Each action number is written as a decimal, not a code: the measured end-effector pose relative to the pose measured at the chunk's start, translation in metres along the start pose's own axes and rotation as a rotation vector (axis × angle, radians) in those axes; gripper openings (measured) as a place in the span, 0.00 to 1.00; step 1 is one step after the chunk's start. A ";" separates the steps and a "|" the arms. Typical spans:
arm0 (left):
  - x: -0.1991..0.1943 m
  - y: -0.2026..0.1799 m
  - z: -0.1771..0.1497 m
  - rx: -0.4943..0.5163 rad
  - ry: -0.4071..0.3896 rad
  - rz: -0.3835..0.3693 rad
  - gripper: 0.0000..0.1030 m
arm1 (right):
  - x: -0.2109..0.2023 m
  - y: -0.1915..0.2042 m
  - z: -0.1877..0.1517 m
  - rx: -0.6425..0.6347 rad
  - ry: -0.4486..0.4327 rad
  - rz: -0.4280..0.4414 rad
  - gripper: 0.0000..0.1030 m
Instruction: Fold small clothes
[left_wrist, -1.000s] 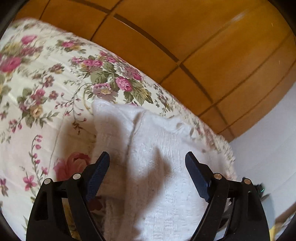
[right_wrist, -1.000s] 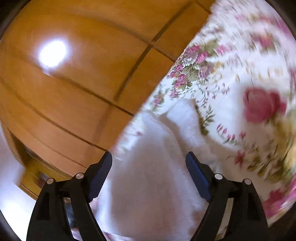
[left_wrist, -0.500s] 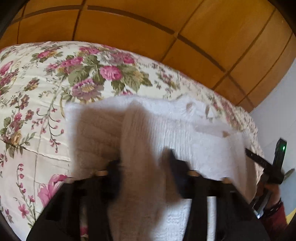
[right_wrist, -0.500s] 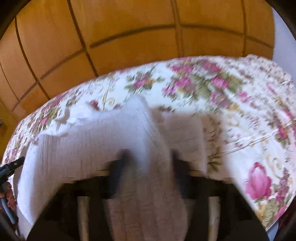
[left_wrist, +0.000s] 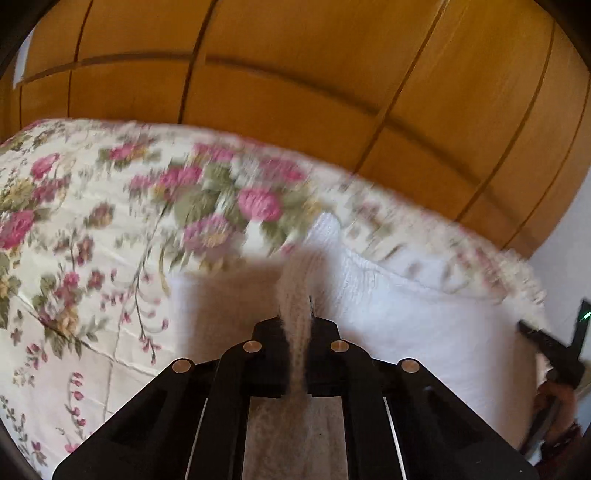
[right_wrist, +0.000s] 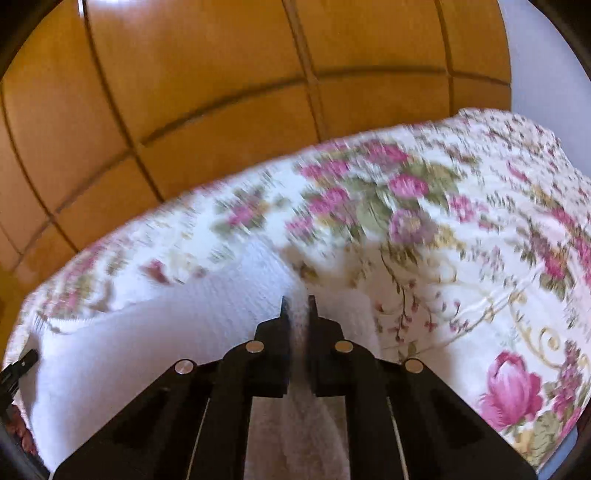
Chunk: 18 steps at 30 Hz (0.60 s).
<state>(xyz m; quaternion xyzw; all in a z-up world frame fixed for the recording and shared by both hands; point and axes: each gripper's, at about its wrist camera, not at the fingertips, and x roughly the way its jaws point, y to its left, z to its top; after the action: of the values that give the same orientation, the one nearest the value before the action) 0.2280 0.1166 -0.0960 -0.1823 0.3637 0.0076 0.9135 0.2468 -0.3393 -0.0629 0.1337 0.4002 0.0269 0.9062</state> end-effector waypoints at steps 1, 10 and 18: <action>0.012 0.003 -0.007 0.002 0.039 0.012 0.08 | 0.008 -0.003 -0.007 0.007 0.006 -0.007 0.13; 0.001 0.007 -0.018 -0.016 -0.037 -0.090 0.53 | 0.005 -0.012 -0.019 0.039 -0.057 0.064 0.43; -0.070 -0.040 -0.022 -0.012 -0.259 -0.079 0.60 | 0.001 0.004 -0.024 -0.042 -0.087 -0.012 0.74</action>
<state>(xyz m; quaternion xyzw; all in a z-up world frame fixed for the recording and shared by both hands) 0.1680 0.0802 -0.0508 -0.1994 0.2351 -0.0026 0.9513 0.2302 -0.3300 -0.0783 0.1134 0.3605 0.0237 0.9255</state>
